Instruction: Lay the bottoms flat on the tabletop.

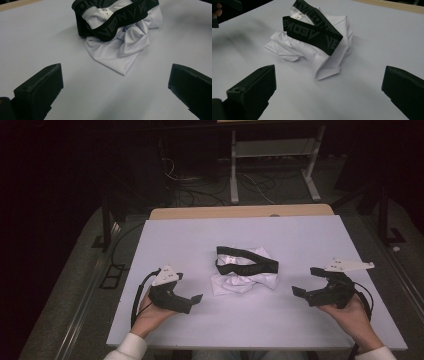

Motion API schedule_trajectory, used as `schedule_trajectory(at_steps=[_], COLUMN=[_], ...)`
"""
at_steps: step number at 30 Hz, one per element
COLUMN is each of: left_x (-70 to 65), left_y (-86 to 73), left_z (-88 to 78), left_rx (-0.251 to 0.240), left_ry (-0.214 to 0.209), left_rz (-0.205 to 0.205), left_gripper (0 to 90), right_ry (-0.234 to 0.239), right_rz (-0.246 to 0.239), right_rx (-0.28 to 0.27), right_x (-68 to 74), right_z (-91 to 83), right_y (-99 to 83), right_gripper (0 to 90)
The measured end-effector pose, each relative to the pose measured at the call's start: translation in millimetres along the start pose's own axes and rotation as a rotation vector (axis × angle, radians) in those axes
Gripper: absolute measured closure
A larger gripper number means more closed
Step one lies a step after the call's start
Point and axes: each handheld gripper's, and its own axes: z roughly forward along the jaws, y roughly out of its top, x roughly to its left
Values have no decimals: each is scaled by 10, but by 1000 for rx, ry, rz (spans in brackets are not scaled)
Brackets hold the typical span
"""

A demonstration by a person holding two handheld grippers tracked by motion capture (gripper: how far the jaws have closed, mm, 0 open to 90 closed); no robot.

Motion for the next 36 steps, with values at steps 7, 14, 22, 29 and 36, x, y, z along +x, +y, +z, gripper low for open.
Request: schedule_trajectory(at_steps=[7, 14, 22, 29, 36], left_x=[48, 134, 240, 338, 427], left_y=[100, 155, 201, 202, 206], left_z=[25, 31, 53, 109, 208], left_rx=[5, 1, -9, -14, -17], left_ry=[-2, 6, 13, 20, 27], left_rz=[11, -2, -27, -57, -89], left_gripper=[0, 0, 0, 0, 0], right_ry=[4, 7, 23, 26, 34], right_rz=[-16, -23, -22, -25, -20], right_rx=[2, -7, 5, 8, 26], right_x=[8, -17, -87, -133, -188], right_z=[29, 49, 110, 185, 313], right_y=[135, 268, 402, 467, 490], right_gripper=[0, 0, 0, 0, 0])
